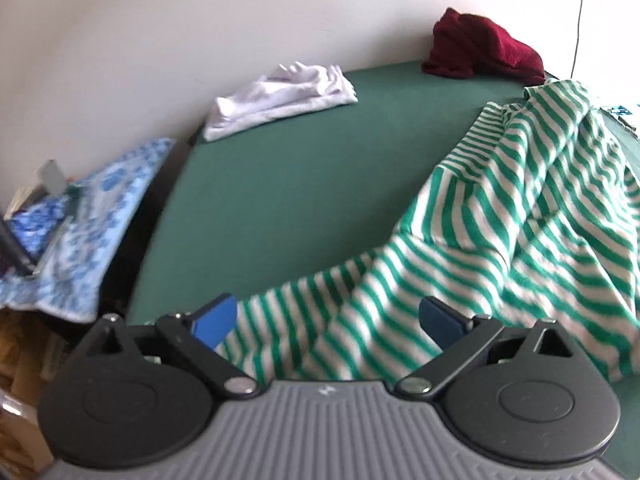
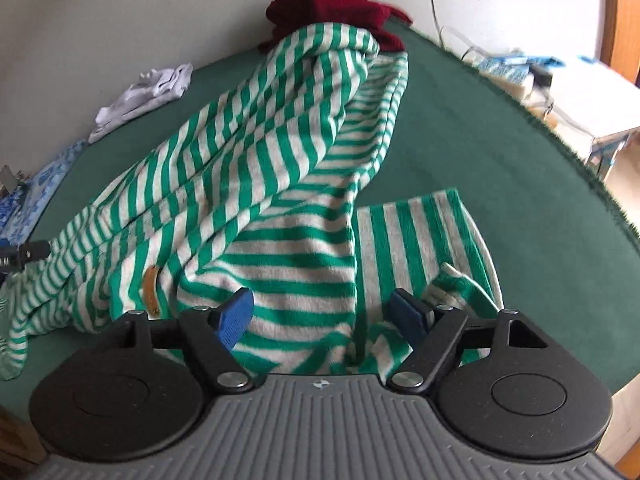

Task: Fold clothes

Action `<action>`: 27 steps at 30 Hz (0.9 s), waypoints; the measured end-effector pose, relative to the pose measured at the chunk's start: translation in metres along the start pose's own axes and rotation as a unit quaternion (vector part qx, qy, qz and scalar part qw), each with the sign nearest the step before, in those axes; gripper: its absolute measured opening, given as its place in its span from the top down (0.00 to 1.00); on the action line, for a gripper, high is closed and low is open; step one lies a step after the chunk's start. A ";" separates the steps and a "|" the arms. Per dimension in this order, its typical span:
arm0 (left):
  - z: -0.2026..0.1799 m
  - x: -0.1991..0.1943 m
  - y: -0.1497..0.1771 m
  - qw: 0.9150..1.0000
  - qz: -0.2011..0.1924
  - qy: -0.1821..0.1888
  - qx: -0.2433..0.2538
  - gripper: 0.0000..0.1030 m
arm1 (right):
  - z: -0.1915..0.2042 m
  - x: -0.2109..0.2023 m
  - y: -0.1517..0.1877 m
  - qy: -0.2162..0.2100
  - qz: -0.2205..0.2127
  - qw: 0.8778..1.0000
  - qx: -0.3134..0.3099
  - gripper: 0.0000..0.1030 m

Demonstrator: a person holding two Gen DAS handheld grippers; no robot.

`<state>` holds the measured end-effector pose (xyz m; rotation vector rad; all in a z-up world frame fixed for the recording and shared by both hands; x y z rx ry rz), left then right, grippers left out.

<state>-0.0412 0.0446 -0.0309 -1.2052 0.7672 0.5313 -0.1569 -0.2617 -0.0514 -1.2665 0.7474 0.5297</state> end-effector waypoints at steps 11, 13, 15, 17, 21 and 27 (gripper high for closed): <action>-0.021 0.099 -0.045 0.980 0.066 0.189 0.011 0.02 | 0.023 0.015 0.002 0.061 0.004 0.998 -0.004 0.17; -0.035 0.101 -0.052 0.977 0.056 0.204 0.031 0.08 | 0.025 0.017 0.000 0.067 0.004 0.998 0.003 0.15; -0.049 0.101 -0.058 0.974 0.045 0.216 0.052 0.22 | 0.026 0.019 -0.001 0.072 0.004 0.997 0.010 0.14; -0.062 0.100 -0.064 0.972 0.033 0.220 0.075 0.47 | 0.027 0.022 -0.003 0.078 0.006 0.997 0.015 0.12; -0.069 0.100 -0.080 0.975 0.019 0.213 0.065 0.89 | 0.028 0.024 -0.005 0.082 0.009 0.996 0.019 0.09; 0.015 0.089 -0.105 0.992 -0.054 0.108 -0.017 0.90 | 0.028 0.026 -0.006 0.085 0.013 0.996 0.024 0.09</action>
Point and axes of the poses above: each gripper's, at about its wrist camera, not at the fingertips, and x roughly the way its jaws point, z to its left, y to its underside, the point moved 7 cm from there along x, roughly the way its jaws point, and after that the axes turned 3 degrees about z, right-handed, at the moved point
